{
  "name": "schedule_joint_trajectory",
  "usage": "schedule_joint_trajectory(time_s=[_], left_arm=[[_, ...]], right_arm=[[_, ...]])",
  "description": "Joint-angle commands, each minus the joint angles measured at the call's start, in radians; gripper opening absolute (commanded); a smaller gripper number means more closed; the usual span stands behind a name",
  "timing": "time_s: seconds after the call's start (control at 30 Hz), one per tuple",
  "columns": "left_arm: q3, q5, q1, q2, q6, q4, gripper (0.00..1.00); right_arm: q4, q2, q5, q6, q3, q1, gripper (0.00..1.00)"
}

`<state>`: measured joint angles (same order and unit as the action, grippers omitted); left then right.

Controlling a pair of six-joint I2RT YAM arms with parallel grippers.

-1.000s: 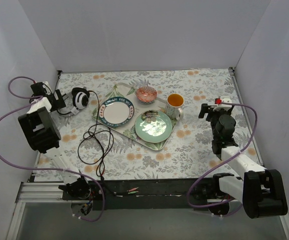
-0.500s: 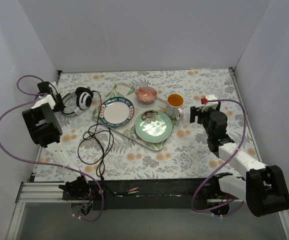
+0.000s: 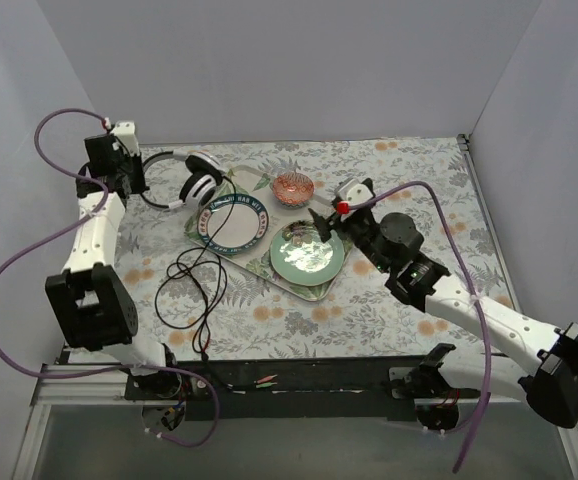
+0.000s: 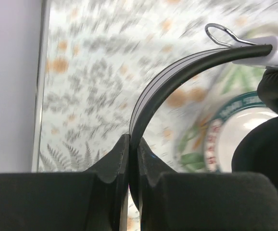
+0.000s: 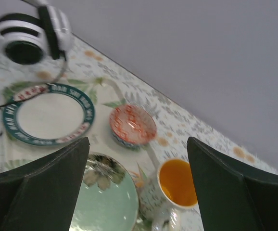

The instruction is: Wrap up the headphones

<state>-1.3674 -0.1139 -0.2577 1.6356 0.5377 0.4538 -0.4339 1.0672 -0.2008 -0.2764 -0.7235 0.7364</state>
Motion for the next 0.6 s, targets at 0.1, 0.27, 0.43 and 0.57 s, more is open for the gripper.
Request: schedule_joint_trajectory(time_s=[0.1,0.27,0.43,0.57], left_arm=[[-0.051,0.036,0.179,-0.292,-0.022,-0.02,0.0],[-0.137,-0.089,0.189,-0.344,0.079,0.105,0.0],[-0.315,-0.112,0.189,-0.35,0.162,0.172,0.0],[-0.484,-0.11,0.189,-0.341,0.226,0.198,0.0]], right_arm=[[0.016,0.189,-0.063,-0.121,-0.369,0.283,0.92],[0.086,0.218,-0.013,-0.017,-0.417,0.293,0.97],[-0.066,0.126,0.13,0.037,-0.283,0.293,0.99],[-0.085,0.207,0.158,0.057,-0.318,0.29,0.99]])
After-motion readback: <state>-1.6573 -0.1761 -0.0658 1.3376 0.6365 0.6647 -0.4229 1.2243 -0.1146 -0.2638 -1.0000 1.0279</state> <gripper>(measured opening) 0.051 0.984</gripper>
